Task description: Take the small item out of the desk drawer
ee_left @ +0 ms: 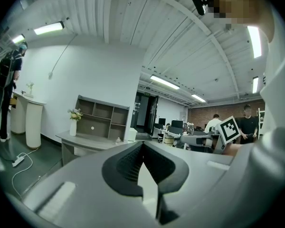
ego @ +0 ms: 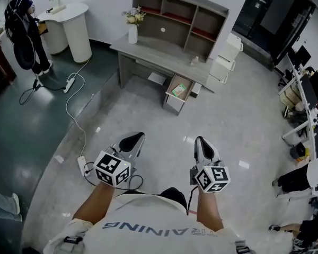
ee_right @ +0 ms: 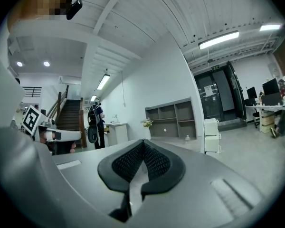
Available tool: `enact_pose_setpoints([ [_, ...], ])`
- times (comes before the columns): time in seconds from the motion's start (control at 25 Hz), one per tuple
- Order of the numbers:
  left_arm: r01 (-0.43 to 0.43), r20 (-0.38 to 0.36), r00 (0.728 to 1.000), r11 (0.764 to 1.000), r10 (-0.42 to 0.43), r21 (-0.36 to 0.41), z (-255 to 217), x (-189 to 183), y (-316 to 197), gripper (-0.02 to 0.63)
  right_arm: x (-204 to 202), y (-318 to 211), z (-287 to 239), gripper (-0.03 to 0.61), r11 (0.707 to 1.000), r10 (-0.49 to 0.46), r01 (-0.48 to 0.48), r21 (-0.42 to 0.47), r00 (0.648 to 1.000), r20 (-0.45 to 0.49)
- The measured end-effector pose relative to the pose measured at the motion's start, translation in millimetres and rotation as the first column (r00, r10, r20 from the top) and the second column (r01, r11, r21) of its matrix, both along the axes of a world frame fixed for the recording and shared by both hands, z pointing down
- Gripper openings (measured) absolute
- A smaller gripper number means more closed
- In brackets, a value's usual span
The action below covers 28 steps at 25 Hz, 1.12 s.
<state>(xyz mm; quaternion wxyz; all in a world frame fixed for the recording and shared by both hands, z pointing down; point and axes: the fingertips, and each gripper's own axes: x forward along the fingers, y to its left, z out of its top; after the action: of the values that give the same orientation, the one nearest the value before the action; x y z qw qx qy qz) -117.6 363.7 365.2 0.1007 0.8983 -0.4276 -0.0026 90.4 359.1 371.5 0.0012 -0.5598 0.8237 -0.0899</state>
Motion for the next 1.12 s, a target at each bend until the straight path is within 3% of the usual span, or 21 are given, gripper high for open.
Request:
enact_pose_setpoints([
  [0.4,-0.018,-0.058,0.998,1.0,0.018,-0.001,8,-21,-53,0.002,-18,-66,5,0.017,0.999,-0.012,0.011,-0.039,0.999,-0.036],
  [0.64,0.062,-0.003,0.998,0.998,-0.062,0.028,4,-29,-115,0.002,-31,-140,-5,0.017,0.996,-0.09,0.09,-0.01,0.995,-0.036],
  [0.76,0.097,0.026,0.995,0.995,-0.098,0.037,1,-23,-151,0.002,-21,-181,-6,0.017,0.995,-0.099,0.099,-0.016,0.995,-0.028],
  [0.92,0.114,0.013,0.993,0.993,-0.114,0.02,-4,-9,-198,0.002,-6,-233,-7,0.017,0.993,-0.114,0.113,-0.035,0.993,-0.025],
  [1.12,0.119,0.027,0.993,0.993,-0.119,0.003,4,25,-250,0.002,20,-287,-3,0.017,0.989,-0.139,0.138,-0.053,0.99,-0.001],
])
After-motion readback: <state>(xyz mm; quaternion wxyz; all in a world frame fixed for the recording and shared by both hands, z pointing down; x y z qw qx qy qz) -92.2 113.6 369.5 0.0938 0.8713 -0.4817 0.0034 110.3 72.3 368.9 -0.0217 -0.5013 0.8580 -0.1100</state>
